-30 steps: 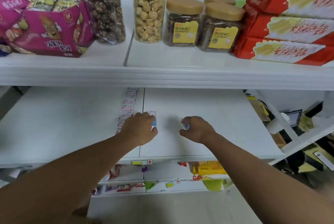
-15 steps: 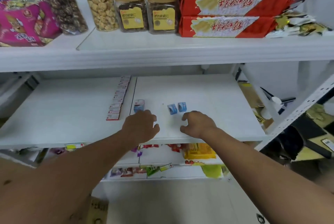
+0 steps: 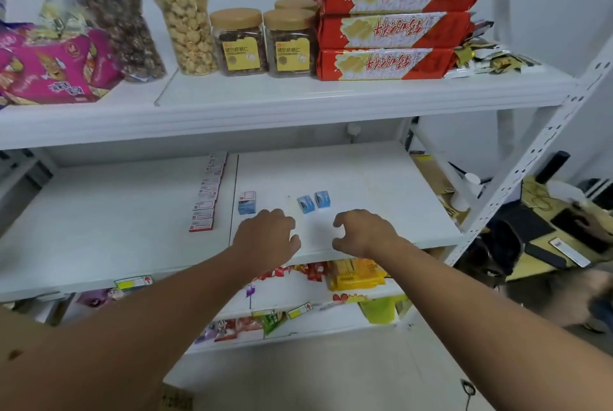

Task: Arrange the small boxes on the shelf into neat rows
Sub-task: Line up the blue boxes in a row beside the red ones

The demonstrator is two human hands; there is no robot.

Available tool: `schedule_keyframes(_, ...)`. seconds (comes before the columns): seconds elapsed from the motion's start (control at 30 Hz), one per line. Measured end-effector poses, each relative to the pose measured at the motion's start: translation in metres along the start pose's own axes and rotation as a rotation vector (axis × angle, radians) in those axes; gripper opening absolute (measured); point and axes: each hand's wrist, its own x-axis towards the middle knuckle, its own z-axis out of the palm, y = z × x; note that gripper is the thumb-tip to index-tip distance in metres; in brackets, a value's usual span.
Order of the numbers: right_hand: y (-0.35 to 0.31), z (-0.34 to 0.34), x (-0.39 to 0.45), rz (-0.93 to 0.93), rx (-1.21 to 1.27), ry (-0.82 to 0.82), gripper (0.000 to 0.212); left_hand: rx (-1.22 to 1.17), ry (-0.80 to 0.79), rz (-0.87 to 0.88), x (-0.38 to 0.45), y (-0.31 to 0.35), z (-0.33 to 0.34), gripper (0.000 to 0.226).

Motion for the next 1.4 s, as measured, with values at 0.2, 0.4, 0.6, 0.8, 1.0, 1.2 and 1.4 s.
schedule_keyframes(0.2, -0.010, 0.012, -0.023, 0.059, 0.005, 0.014, 0.054, -0.012, -0.012, 0.054, -0.013, -0.003, 0.007, 0.046)
schedule_keyframes(0.4, -0.003, 0.012, -0.044, 0.064, -0.017, 0.003, 0.054, -0.031, -0.070, 0.052, -0.033, 0.000, 0.014, 0.046)
schedule_keyframes(0.6, 0.007, -0.003, -0.048, 0.007, -0.018, 0.017, 0.055, 0.003, -0.036, 0.002, -0.038, 0.012, 0.003, 0.043)
schedule_keyframes(0.8, 0.040, -0.009, -0.047, -0.072, -0.011, -0.025, 0.056, 0.005, -0.063, -0.076, -0.039, 0.045, 0.002, 0.044)
schedule_keyframes(1.0, 0.092, -0.011, -0.049, -0.165, -0.008, -0.049, 0.054, 0.017, -0.110, -0.193, -0.042, 0.092, 0.013, 0.045)
schedule_keyframes(1.2, 0.126, -0.005, -0.047, -0.207, -0.002, -0.083, 0.049, 0.019, -0.129, -0.239, -0.045, 0.135, 0.019, 0.043)
schedule_keyframes(1.4, 0.131, -0.005, -0.031, -0.234, 0.003, -0.107, 0.049, 0.031, -0.159, -0.266, -0.034, 0.141, 0.017, 0.043)
